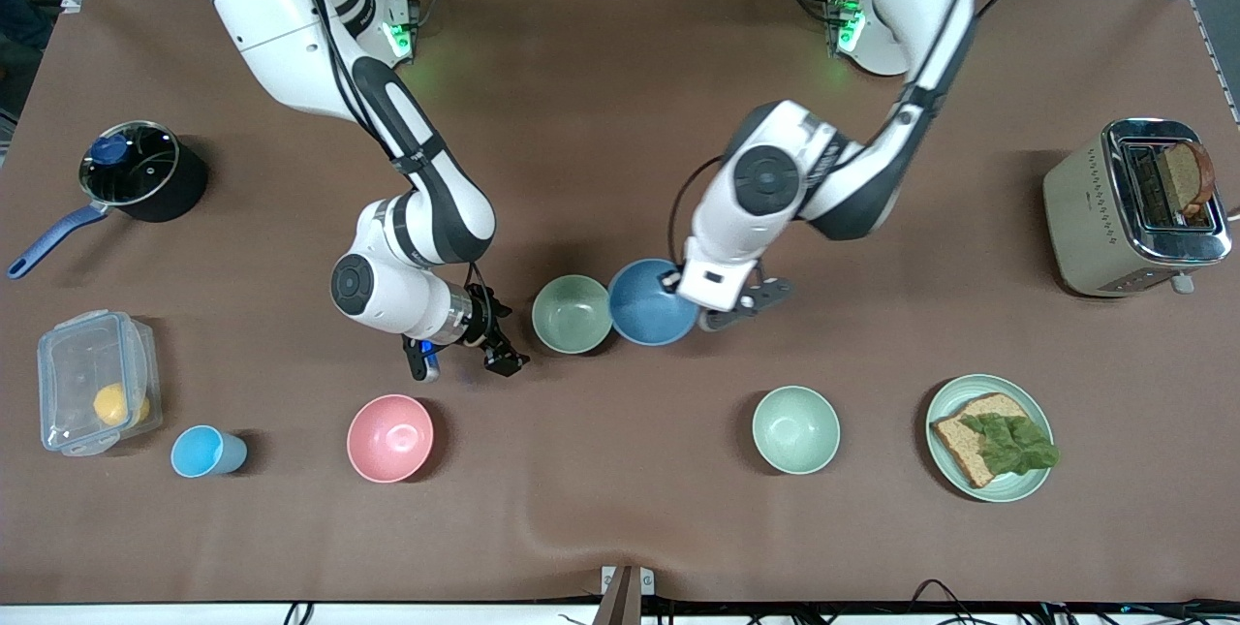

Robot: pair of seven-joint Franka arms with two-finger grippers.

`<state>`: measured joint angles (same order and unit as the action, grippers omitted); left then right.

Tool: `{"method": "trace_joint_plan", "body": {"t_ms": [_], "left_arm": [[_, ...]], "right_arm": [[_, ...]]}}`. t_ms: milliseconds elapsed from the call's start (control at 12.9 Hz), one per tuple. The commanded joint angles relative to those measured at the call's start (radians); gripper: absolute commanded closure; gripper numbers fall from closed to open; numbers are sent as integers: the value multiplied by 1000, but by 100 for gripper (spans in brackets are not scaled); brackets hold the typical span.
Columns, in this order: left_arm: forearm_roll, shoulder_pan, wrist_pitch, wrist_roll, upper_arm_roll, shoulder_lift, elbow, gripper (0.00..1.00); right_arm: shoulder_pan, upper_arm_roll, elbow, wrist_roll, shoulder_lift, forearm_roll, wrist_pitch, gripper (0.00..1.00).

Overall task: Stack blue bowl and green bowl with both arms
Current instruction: 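Carry the blue bowl with the left gripper over the green bowl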

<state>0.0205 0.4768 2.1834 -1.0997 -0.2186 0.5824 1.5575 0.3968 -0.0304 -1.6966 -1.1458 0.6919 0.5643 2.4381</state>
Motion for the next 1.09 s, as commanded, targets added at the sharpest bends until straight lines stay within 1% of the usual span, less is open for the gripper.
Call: {"method": "trace_joint_plan", "body": {"t_ms": [0, 156, 622, 1011], "left_arm": [[16, 63, -13, -64, 10, 92, -132, 100], [16, 82, 18, -97, 10, 126, -163, 100], [18, 125, 173, -141, 10, 192, -168, 100], [16, 146, 182, -143, 10, 212, -166, 100]], "right_arm": [[5, 0, 21, -14, 20, 0, 10, 0], [5, 1, 21, -12, 20, 0, 10, 0], [5, 1, 20, -12, 21, -29, 21, 0], [5, 1, 18, -12, 25, -44, 21, 0]]}}
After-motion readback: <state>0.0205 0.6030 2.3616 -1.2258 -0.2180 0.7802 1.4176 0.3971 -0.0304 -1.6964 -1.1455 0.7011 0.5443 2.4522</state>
